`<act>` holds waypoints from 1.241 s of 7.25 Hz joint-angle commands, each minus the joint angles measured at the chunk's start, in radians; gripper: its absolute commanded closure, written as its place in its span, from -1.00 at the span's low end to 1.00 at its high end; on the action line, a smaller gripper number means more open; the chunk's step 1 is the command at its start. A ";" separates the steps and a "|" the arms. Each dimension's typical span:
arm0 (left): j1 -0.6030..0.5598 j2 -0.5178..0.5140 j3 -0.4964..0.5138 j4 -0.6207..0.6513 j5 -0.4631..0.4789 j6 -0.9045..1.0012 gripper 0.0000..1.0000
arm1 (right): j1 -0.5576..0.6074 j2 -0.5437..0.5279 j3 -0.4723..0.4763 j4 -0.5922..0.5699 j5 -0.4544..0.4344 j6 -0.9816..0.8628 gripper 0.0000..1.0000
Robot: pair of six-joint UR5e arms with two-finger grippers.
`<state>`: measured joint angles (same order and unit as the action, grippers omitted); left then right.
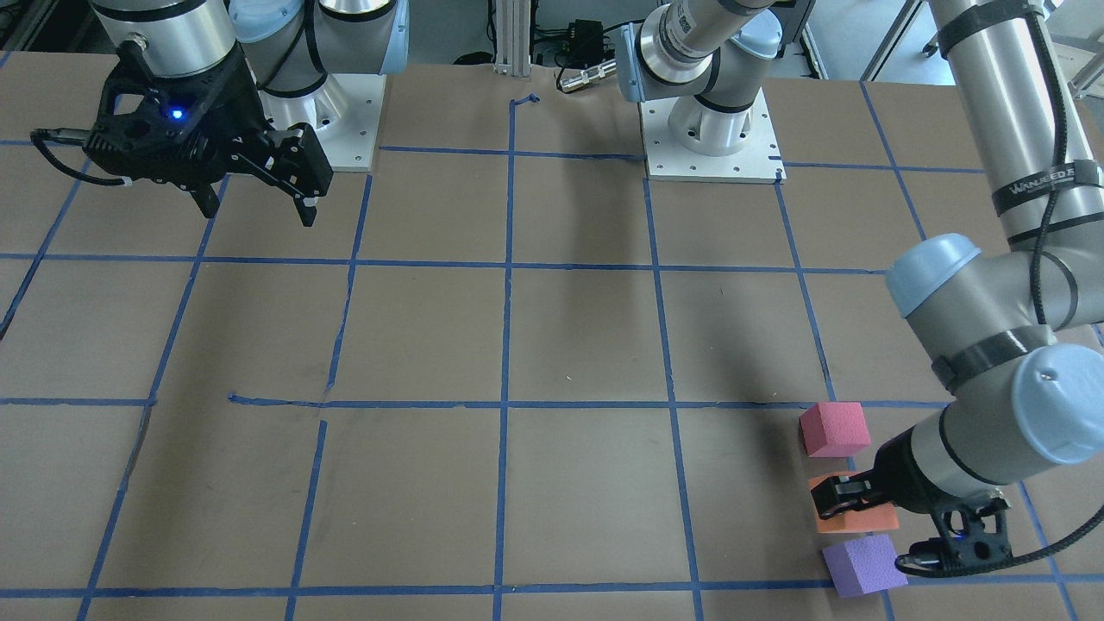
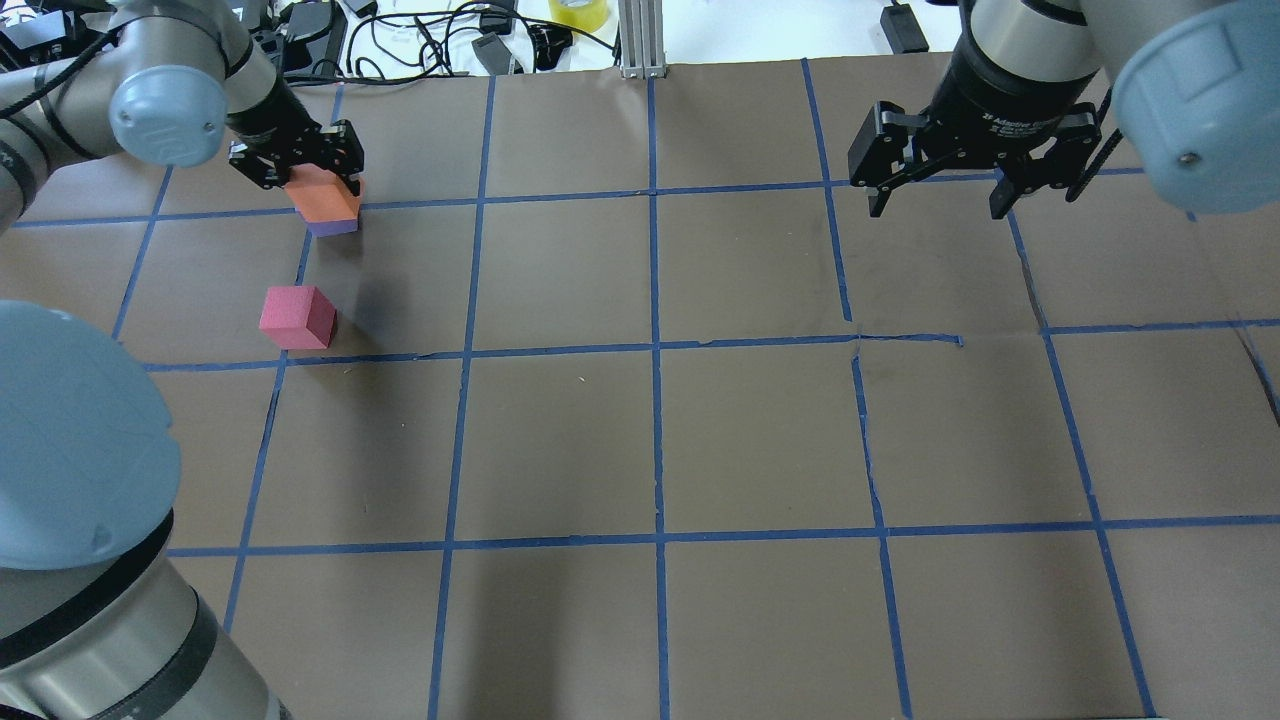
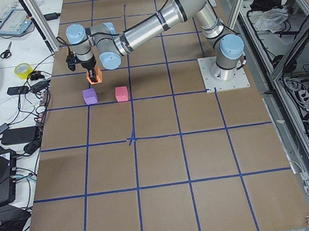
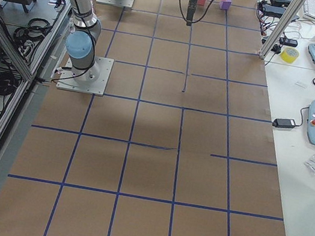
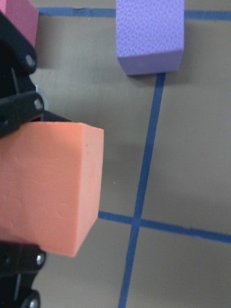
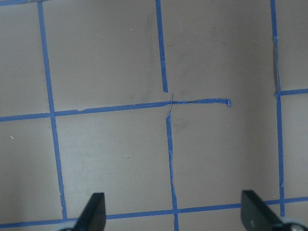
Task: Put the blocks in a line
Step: 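Carry the orange cube with the left gripper between the purple and pink cubes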
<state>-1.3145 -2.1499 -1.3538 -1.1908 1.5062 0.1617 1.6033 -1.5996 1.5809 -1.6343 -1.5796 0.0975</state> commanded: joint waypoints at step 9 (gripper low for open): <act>0.055 -0.024 -0.166 0.210 0.023 0.065 1.00 | 0.007 0.000 0.001 -0.033 0.062 -0.124 -1.00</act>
<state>-1.2594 -2.1748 -1.4943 -0.9876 1.5301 0.2364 1.6106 -1.6026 1.5799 -1.6669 -1.5256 -0.0319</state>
